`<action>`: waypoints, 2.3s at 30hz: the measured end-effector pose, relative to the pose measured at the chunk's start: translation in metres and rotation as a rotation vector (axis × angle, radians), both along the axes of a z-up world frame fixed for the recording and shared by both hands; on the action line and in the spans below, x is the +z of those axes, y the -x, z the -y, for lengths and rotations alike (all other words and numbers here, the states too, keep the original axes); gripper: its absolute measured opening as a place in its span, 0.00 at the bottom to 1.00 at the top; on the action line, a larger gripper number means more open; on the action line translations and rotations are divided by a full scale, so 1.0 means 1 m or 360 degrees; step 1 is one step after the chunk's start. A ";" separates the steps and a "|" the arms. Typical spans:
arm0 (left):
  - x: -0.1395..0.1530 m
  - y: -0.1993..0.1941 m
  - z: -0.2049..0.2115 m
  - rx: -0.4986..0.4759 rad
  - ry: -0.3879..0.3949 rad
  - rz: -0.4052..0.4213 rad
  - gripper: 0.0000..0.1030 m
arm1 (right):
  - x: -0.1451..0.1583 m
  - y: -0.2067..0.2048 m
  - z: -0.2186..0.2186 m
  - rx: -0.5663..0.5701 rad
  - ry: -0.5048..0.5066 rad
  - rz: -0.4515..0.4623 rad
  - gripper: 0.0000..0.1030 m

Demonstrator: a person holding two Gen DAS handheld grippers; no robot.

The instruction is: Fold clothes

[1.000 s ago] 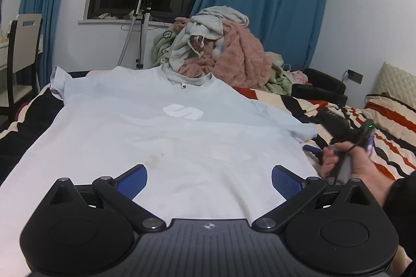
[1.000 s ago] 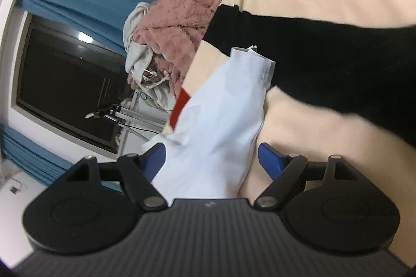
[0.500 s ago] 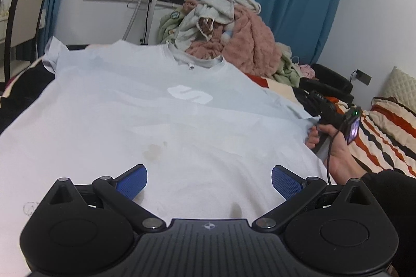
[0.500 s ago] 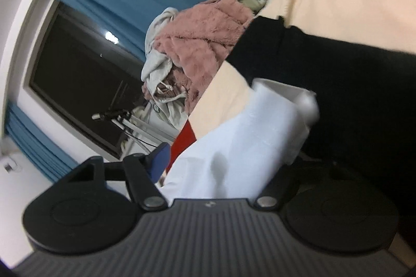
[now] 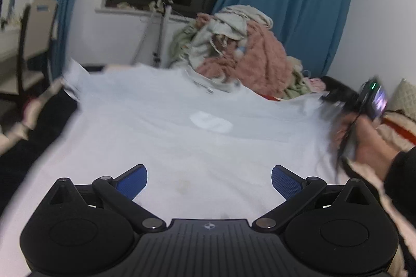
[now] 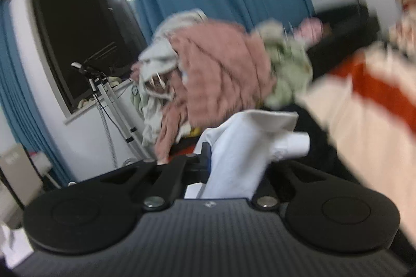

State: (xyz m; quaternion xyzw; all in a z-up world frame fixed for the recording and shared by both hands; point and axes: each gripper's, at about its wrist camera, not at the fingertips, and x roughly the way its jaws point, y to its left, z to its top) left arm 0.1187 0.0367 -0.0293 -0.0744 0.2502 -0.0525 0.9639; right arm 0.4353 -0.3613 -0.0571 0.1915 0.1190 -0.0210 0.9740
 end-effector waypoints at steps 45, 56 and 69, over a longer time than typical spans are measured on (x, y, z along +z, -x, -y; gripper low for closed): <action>0.006 0.046 -0.051 0.0234 -0.0137 0.0076 1.00 | 0.066 0.241 -0.225 0.0564 0.0290 -0.0083 0.85; 0.006 0.117 0.027 -0.0035 -0.0193 0.0063 0.99 | 0.037 0.367 -0.136 0.0467 0.0161 -0.0085 0.85; -0.027 0.113 0.071 -0.0226 -0.0176 -0.0125 0.99 | 0.036 0.369 -0.051 0.0207 -0.0160 -0.0090 0.85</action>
